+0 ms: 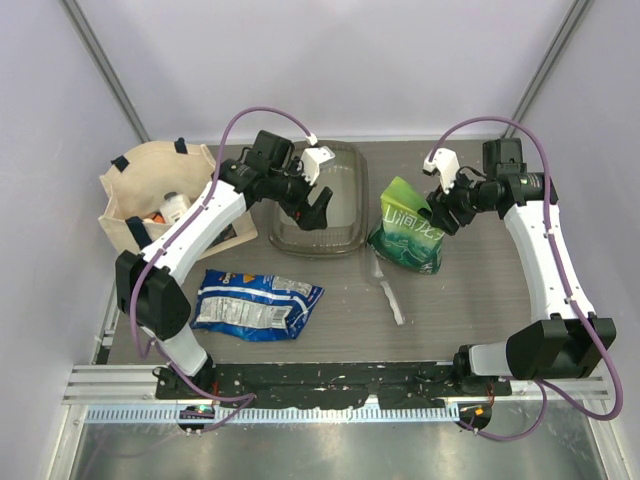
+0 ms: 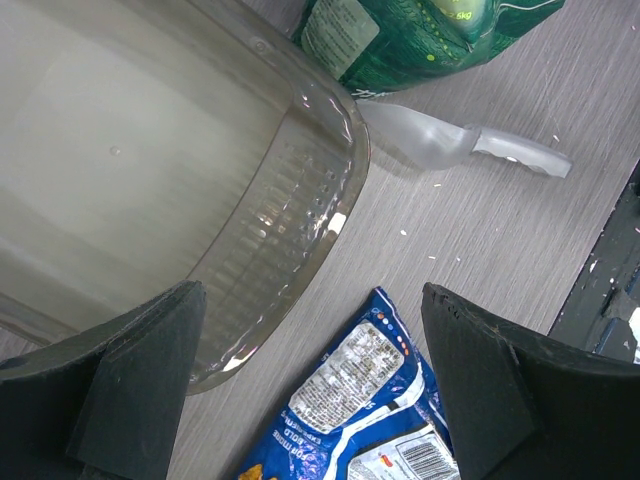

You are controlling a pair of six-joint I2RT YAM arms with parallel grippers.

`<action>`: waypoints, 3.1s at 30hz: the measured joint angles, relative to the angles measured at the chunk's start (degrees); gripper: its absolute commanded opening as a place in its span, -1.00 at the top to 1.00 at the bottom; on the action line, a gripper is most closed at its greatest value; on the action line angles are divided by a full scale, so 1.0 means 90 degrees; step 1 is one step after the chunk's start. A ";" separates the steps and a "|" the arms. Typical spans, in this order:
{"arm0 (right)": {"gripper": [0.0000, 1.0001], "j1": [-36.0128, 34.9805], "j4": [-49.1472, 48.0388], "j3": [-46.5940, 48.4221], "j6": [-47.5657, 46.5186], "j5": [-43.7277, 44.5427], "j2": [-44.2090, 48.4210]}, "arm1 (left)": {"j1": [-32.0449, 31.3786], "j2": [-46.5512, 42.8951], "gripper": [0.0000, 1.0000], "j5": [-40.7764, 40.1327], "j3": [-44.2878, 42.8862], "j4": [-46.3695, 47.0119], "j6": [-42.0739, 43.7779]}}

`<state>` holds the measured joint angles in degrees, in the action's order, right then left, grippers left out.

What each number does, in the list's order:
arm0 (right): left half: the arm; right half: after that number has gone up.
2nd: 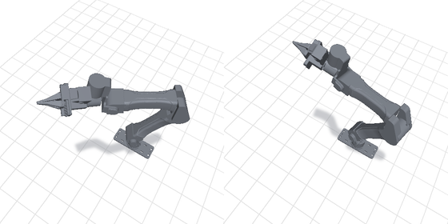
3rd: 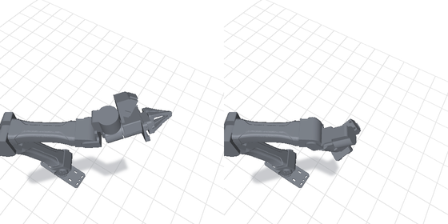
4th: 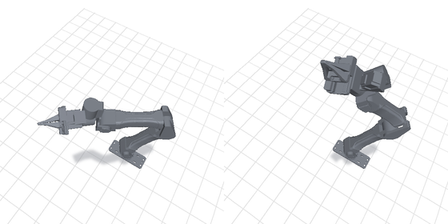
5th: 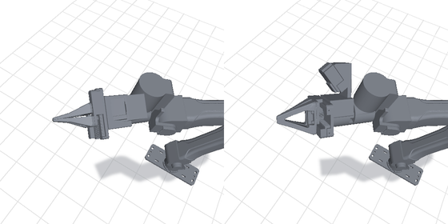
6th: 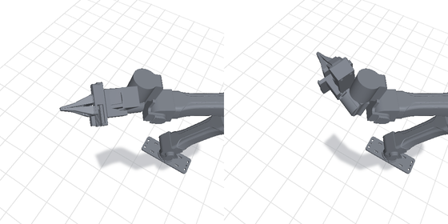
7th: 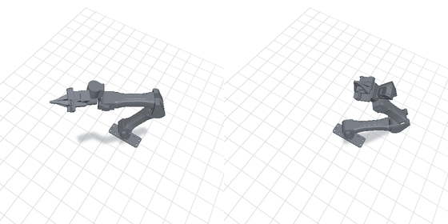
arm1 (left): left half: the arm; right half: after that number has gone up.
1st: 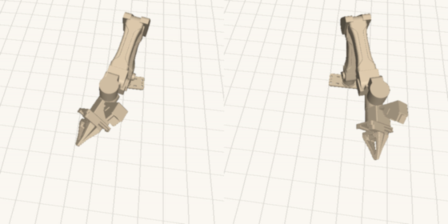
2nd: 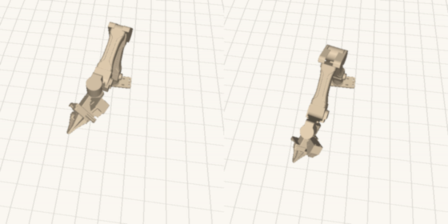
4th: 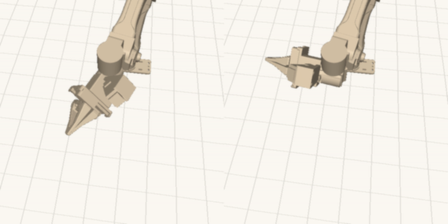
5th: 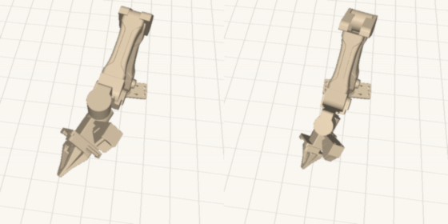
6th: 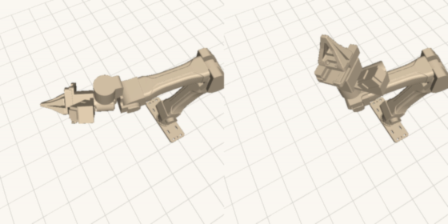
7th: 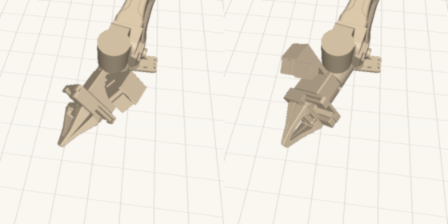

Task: Fill the litter box with clean litter

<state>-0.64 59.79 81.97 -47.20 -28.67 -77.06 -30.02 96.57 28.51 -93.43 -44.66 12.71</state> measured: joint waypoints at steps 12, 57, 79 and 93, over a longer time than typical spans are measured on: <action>0.97 0.0000 0.0180 -0.0039 -0.0413 0.0112 0.0000 | -0.0010 0.0000 -0.86 -0.0051 0.0002 -0.0022 0.0002; -0.15 0.2346 0.0313 -0.2703 0.0673 0.0287 -0.1596 | -0.0027 -0.0002 -0.82 -0.0049 0.0474 -0.0002 -0.0163; -0.72 0.2460 0.0180 0.0146 0.2055 -0.2577 -0.1715 | -0.0039 0.1698 -0.76 0.1481 -0.1795 0.2346 -0.2567; 0.02 0.1574 -0.0704 0.0988 0.3184 -0.3832 -0.3444 | -0.0039 0.1508 -0.76 0.1265 -0.1234 0.1751 -0.2380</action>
<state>13.52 53.45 90.87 -18.55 -63.16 -108.05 -30.37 110.15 39.90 -104.53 -28.91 -8.71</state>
